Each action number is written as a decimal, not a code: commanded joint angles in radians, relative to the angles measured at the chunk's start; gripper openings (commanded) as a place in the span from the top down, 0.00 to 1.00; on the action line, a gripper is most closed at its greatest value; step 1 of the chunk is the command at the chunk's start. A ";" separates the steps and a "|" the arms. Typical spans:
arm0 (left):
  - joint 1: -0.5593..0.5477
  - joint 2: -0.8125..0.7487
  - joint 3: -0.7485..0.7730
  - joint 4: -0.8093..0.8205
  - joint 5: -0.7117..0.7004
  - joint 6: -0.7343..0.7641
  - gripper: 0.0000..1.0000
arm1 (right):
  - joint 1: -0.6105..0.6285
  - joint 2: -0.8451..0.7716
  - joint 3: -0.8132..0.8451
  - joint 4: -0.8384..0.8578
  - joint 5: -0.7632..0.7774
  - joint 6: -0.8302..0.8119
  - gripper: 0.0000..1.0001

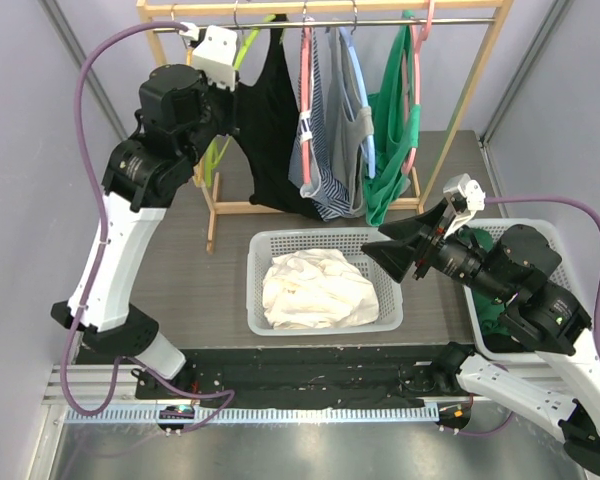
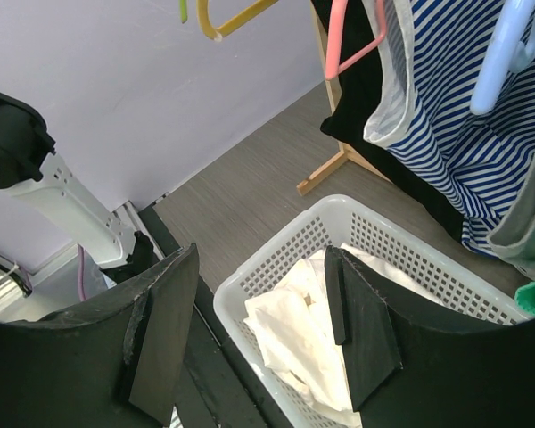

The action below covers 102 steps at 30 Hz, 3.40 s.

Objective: Remove the tank top from the hanger
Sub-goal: Pick up the hanger from the clothesline, then remove the tank top from the hanger.

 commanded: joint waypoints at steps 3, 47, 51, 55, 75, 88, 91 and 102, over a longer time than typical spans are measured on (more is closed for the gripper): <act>-0.014 -0.146 -0.019 0.006 0.040 0.039 1.00 | -0.002 0.002 0.040 0.024 -0.014 -0.003 0.34; -0.031 -0.252 0.461 -0.094 0.670 0.002 1.00 | -0.002 -0.020 0.046 0.015 0.006 0.007 0.34; -0.029 -0.252 0.463 -0.105 0.730 -0.012 1.00 | -0.002 -0.018 0.047 0.015 0.009 0.004 0.34; -0.029 -0.263 0.395 -0.119 0.753 0.008 1.00 | -0.002 -0.012 0.052 0.019 0.004 0.004 0.34; -0.031 -0.304 -0.030 -0.320 0.917 0.114 1.00 | -0.002 -0.009 0.123 0.071 0.106 -0.048 0.31; -0.031 -0.304 -0.025 -0.330 0.940 0.106 1.00 | -0.002 0.026 0.032 0.212 0.122 -0.016 0.30; -0.031 -0.305 -0.027 -0.333 0.948 0.105 1.00 | -0.004 0.031 0.002 0.261 0.132 -0.002 0.28; -0.031 -0.322 -0.030 -0.349 0.951 0.112 1.00 | -0.002 0.097 -0.032 0.395 0.135 0.026 0.28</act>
